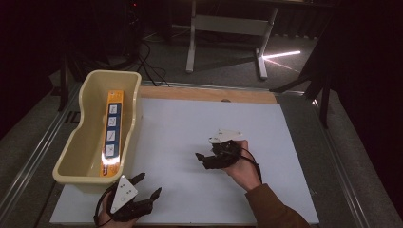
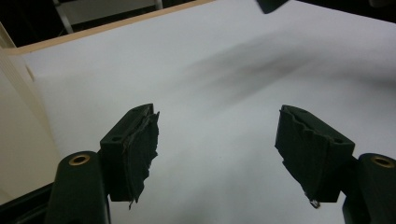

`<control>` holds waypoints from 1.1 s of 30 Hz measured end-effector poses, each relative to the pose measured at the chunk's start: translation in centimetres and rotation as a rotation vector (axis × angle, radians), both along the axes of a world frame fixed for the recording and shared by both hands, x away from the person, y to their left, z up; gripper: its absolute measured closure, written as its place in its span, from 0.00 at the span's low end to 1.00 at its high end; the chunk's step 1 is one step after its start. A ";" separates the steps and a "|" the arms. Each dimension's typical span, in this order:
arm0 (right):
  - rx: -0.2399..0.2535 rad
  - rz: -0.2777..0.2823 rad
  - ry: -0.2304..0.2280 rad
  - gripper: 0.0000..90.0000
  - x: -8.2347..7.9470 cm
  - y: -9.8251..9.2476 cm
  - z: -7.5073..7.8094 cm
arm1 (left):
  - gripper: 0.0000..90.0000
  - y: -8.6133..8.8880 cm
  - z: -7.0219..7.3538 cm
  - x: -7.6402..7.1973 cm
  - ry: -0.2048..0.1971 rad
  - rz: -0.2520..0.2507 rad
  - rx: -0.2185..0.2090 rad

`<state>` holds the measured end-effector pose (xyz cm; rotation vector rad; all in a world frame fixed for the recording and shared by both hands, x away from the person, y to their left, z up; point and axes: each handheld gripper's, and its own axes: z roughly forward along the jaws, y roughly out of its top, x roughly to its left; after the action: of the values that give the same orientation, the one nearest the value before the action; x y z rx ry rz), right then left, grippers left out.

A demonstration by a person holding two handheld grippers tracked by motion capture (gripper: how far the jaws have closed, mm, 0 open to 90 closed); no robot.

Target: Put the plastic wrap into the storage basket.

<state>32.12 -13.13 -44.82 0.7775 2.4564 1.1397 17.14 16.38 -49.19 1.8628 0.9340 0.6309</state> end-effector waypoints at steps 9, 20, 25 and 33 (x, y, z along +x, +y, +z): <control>0.118 -0.098 -0.015 0.28 -2.0 -5.8 -2.5 | 0.32 0.0 -0.1 0.1 0.005 0.006 -0.001; 0.161 -0.253 -0.040 0.30 -4.9 -12.2 -4.4 | 0.32 -0.2 -0.2 0.2 0.009 0.011 0.004; 0.179 -0.263 -0.063 0.29 -6.2 -13.5 -4.1 | 0.32 -0.1 -0.2 0.2 0.011 0.014 0.006; 0.232 -0.223 -0.113 0.20 -7.3 -14.1 -3.5 | 0.32 -0.3 -0.3 0.4 0.018 0.012 0.003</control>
<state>24.84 -27.28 -48.28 0.9958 2.1085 1.3553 17.51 16.12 -49.48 1.8692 0.9569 0.6245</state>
